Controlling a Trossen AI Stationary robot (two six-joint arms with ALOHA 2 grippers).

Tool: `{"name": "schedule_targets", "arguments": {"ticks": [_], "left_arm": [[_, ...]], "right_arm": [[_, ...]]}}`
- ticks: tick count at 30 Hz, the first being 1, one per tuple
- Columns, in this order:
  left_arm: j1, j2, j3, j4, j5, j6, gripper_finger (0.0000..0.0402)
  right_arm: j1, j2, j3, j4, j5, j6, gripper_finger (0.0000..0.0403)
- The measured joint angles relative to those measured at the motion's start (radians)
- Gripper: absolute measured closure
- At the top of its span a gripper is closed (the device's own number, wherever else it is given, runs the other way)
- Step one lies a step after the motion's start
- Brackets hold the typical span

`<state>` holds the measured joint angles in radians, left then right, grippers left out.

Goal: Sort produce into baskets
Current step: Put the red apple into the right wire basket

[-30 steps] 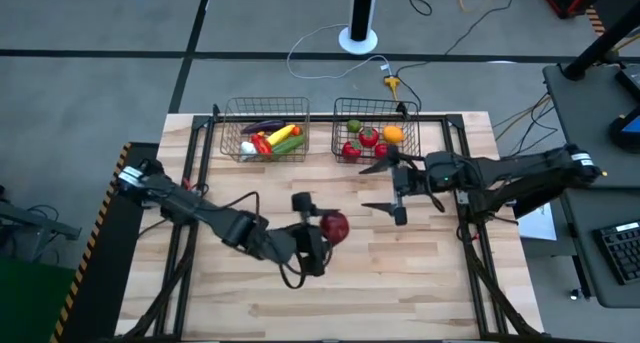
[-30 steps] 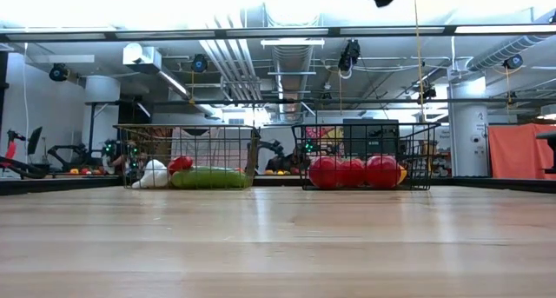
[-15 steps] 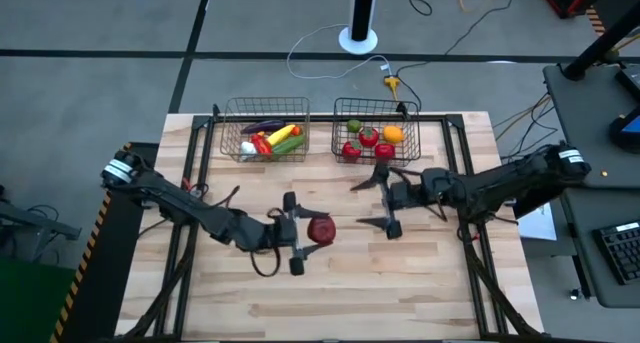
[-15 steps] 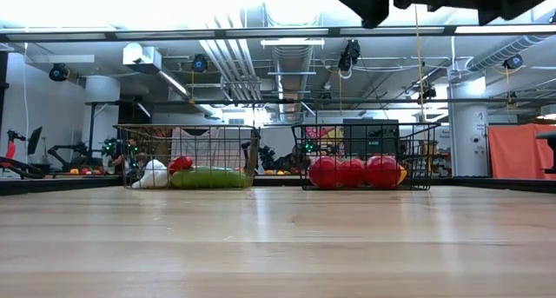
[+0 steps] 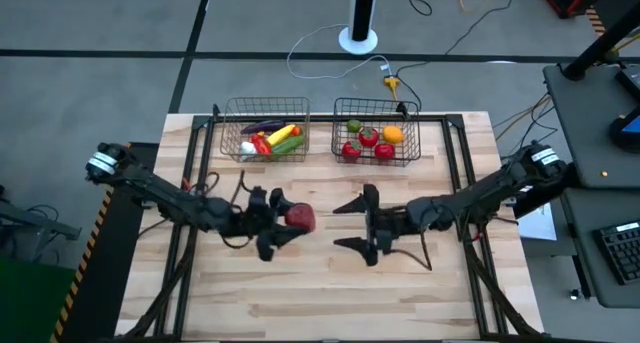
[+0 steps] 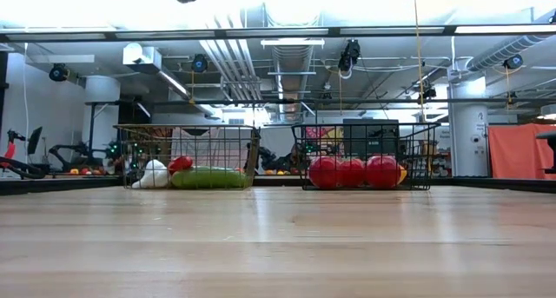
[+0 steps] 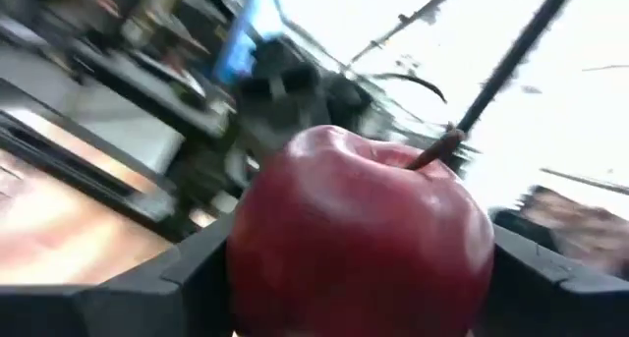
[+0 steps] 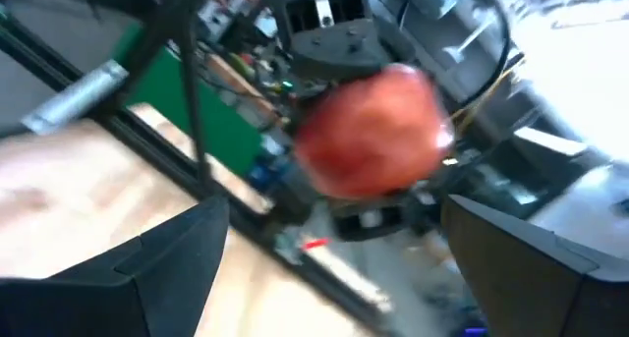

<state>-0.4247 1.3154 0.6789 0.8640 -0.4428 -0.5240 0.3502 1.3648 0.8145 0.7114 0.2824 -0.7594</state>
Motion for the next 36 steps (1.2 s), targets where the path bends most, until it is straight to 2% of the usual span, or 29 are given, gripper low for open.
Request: {"name": "schedule_targets", "arguments": {"ticks": [2, 6, 12, 16, 19, 30, 36], "left_arm": [[-0.011, -0.026, -0.022, -0.023, 0.048, -0.052, 0.0126], [-0.035, -0.052, -0.074, -0.035, 0.053, -0.113, 0.0126], [-0.068, -0.078, -0.110, -0.039, 0.056, -0.132, 0.0125], [-0.079, -0.119, -0.132, -0.043, 0.048, -0.132, 0.0125], [-0.097, -0.151, -0.144, -0.094, 0.039, -0.111, 0.0125], [-0.128, -0.227, -0.163, -0.199, 0.017, -0.046, 0.0125], [-0.137, -0.239, -0.169, -0.195, -0.024, -0.008, 0.0125]], "right_arm": [[0.015, 0.023, 0.040, -0.009, 0.030, -0.073, 0.0039], [0.019, 0.092, 0.158, -0.097, 0.033, -0.140, 0.0039], [0.009, 0.210, 0.369, -0.341, 0.088, -0.141, 0.0039], [0.009, 0.292, 0.506, -0.515, 0.195, -0.123, 0.0039], [0.009, 0.345, 0.581, -0.569, 0.188, -0.068, 0.0039], [0.005, 0.375, 0.636, -0.537, 0.216, -0.045, 0.0039], [0.005, 0.369, 0.636, -0.518, 0.190, -0.075, 0.0039]]}}
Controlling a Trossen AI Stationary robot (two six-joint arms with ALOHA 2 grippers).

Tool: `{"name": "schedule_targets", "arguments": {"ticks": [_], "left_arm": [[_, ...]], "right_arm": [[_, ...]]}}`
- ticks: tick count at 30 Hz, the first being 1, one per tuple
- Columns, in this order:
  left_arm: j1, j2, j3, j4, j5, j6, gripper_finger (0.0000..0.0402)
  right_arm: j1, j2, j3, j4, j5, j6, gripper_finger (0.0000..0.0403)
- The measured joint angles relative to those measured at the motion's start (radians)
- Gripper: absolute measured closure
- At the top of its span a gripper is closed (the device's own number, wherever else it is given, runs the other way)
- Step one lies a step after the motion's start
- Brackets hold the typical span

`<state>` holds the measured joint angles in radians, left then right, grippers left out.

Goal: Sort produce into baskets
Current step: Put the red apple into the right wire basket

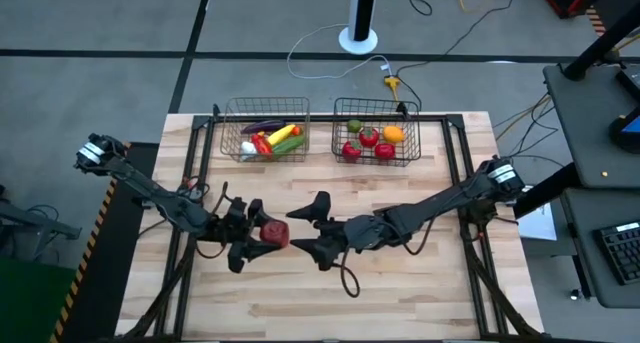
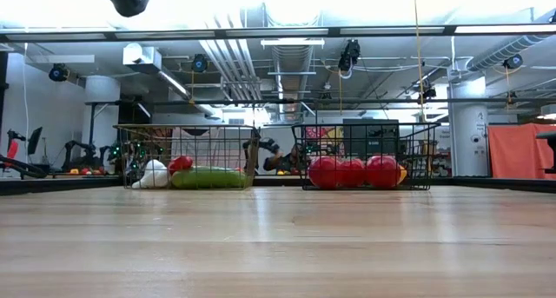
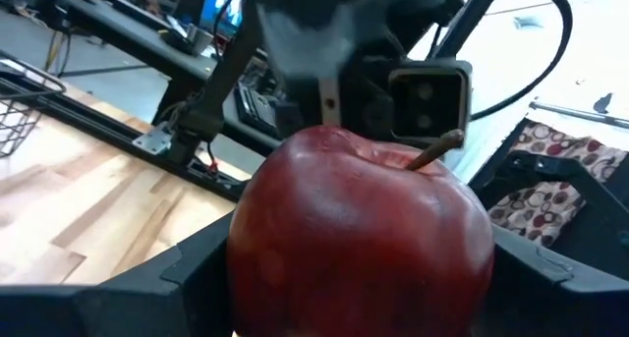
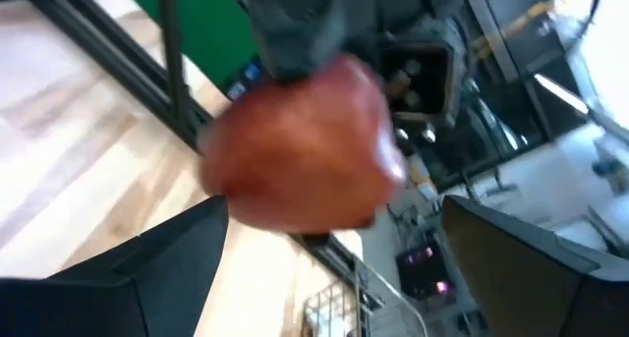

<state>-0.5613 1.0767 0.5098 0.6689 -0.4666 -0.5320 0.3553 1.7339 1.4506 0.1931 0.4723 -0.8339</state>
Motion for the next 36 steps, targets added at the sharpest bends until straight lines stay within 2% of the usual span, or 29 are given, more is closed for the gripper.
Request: {"name": "schedule_targets", "arguments": {"ticks": [4, 11, 23, 36], "left_arm": [[0.000, 0.011, 0.000, 0.004, -0.014, 0.000, 0.0125], [0.000, 0.027, 0.000, 0.057, -0.017, 0.022, 0.0125], [0.002, 0.083, 0.038, 0.077, -0.025, 0.024, 0.0120], [0.003, 0.111, 0.066, 0.086, -0.067, 0.026, 0.0106]], "right_arm": [[-0.002, 0.004, 0.000, 0.016, -0.101, -0.026, 0.0039], [-0.019, 0.015, 0.000, 0.030, -0.154, -0.100, 0.0039], [-0.037, 0.017, 0.000, 0.033, -0.222, -0.185, 0.0039], [-0.052, 0.017, 0.002, 0.029, -0.218, -0.200, 0.0042]]}}
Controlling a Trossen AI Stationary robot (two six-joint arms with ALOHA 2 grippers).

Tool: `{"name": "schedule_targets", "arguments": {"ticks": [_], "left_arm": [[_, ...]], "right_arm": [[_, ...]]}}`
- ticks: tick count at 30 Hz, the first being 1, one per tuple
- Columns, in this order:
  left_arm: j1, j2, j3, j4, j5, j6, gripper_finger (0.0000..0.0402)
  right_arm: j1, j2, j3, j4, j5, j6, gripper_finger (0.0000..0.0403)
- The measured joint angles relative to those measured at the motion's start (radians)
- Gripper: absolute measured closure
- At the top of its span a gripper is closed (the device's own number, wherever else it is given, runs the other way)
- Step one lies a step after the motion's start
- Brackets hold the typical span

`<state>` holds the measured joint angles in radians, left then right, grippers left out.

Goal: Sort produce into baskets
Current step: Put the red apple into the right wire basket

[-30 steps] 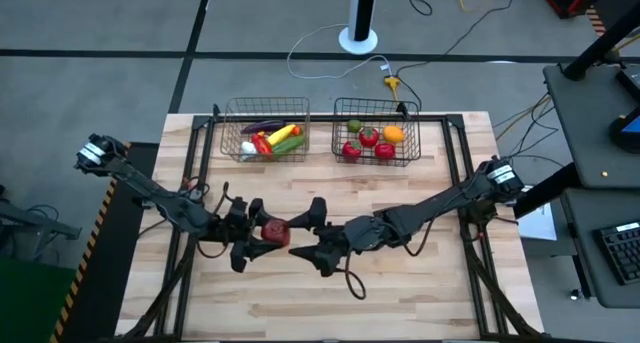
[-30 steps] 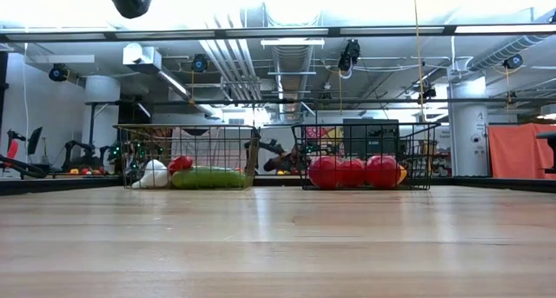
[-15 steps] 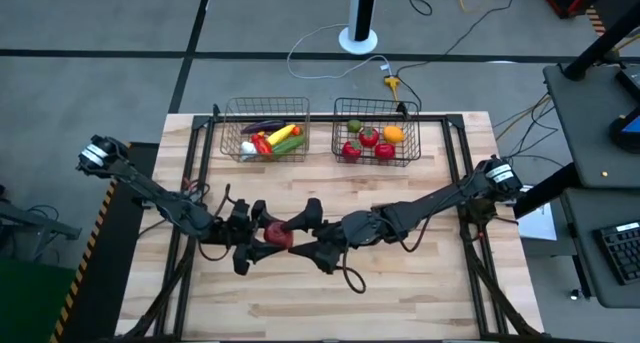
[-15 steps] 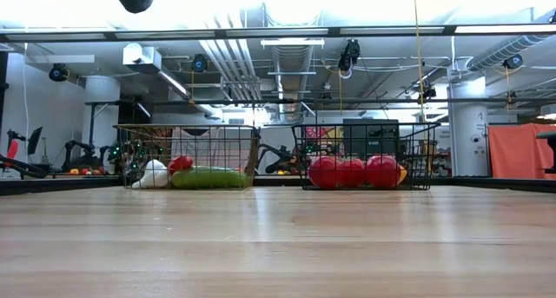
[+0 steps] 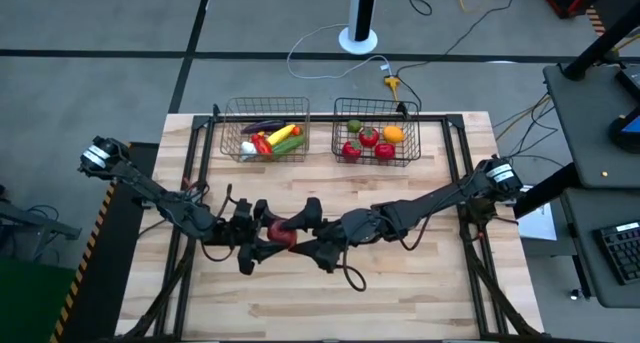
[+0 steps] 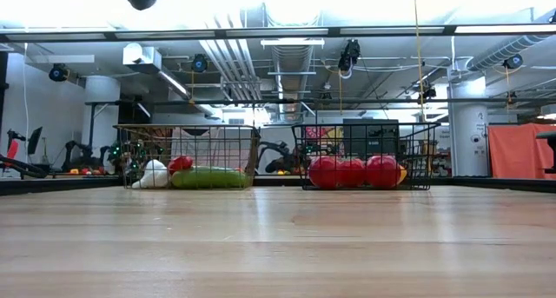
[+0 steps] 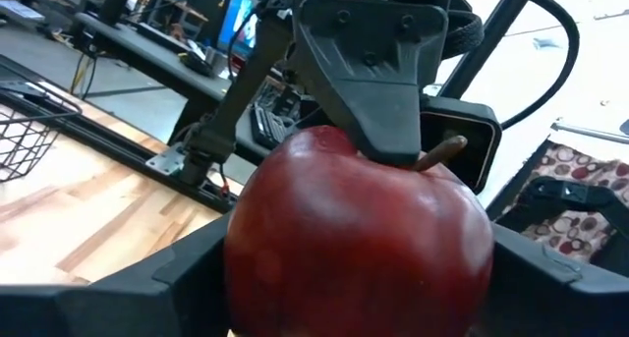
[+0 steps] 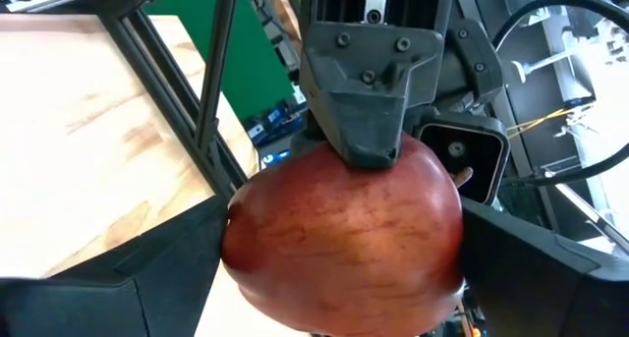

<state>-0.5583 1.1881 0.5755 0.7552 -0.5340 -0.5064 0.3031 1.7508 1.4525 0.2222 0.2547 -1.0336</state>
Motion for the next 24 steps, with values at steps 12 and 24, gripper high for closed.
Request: {"name": "schedule_targets", "arguments": {"ticks": [12, 24], "left_arm": [[0.001, -0.004, 0.000, -0.003, -0.008, 0.023, 0.0087], [0.003, -0.080, -0.002, -0.116, -0.028, 0.116, 0.0086]], "right_arm": [[-0.004, 0.002, 0.001, -0.007, 0.007, 0.002, 0.0094], [-0.008, -0.018, 0.001, -0.019, 0.078, -0.016, 0.0091]]}}
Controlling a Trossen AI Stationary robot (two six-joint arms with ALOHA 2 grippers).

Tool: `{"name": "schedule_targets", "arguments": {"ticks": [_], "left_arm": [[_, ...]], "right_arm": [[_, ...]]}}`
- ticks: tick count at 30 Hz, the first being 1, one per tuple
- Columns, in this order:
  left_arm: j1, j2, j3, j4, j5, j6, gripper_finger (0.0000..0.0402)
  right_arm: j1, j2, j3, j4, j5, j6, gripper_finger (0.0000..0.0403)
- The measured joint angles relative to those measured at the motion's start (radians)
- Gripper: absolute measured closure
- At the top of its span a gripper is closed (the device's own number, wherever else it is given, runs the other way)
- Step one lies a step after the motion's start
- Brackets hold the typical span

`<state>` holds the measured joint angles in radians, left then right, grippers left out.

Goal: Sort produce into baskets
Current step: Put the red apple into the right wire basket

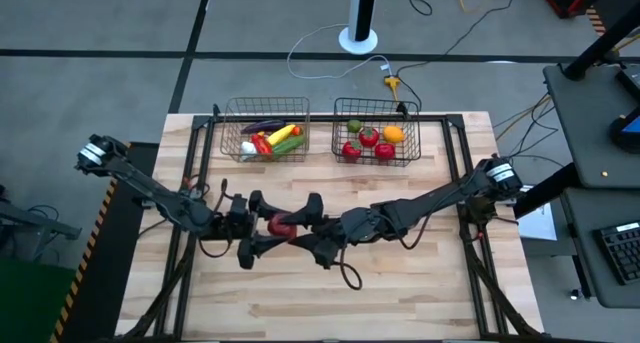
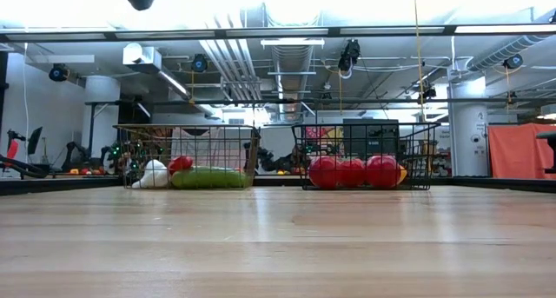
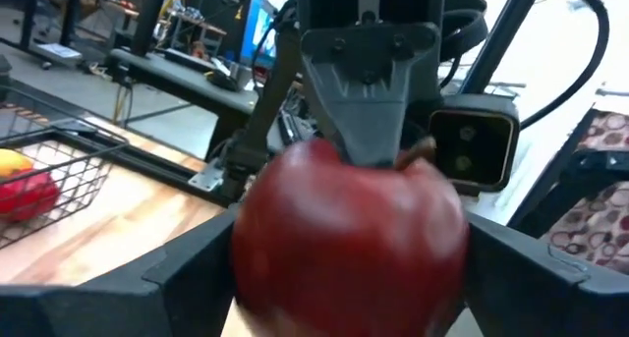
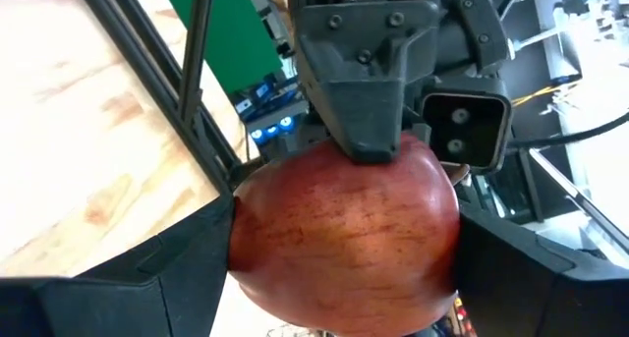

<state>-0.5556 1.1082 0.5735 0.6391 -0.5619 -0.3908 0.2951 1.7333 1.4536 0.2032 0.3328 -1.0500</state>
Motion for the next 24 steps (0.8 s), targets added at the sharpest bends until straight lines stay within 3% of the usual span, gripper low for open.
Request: {"name": "schedule_targets", "arguments": {"ticks": [13, 24], "left_arm": [[0.001, -0.061, 0.010, -0.178, -0.042, -0.002, 0.0086], [0.000, -0.188, 0.021, -0.424, -0.096, -0.035, 0.0086]], "right_arm": [[-0.036, -0.030, -0.001, -0.009, 0.064, 0.002, 0.0089], [-0.096, -0.080, -0.001, -0.016, 0.229, 0.000, 0.0088]]}}
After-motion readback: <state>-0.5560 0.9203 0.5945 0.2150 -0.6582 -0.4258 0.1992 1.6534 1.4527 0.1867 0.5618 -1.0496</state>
